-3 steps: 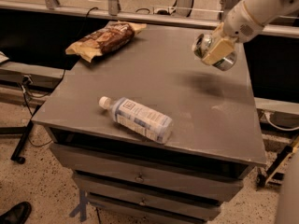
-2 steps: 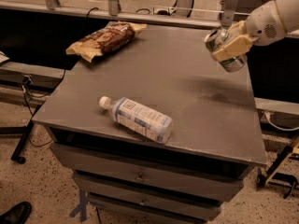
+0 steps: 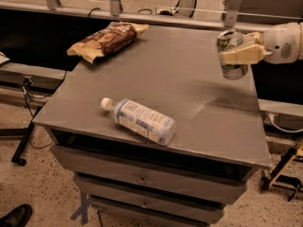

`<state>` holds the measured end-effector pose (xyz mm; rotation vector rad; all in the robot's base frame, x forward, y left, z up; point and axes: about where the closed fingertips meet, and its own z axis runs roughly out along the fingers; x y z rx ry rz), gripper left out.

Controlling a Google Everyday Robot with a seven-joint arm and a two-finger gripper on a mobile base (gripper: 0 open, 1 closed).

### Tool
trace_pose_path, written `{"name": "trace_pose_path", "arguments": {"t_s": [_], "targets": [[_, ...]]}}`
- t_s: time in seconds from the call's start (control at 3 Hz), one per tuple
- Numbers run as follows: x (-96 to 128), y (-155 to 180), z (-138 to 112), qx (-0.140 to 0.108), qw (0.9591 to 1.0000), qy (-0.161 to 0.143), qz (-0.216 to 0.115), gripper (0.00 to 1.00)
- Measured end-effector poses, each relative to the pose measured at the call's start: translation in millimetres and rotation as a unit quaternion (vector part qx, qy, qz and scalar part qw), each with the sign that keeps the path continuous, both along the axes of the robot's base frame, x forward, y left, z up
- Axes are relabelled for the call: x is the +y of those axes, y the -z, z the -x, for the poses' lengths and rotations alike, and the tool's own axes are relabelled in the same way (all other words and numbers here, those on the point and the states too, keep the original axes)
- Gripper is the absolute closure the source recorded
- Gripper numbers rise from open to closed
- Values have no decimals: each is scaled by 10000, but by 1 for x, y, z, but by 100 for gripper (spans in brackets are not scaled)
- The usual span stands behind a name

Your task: Place 7up can upright

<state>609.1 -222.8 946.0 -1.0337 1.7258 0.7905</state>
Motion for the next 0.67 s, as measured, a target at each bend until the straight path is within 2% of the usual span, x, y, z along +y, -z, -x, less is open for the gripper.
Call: {"name": "trace_pose_path", "arguments": {"t_s": [0.33,0.67], "targets": [[0,11,2,-208,9977,74,-638,100],[2,19,1,-572,9936,102,-966,100]]}}
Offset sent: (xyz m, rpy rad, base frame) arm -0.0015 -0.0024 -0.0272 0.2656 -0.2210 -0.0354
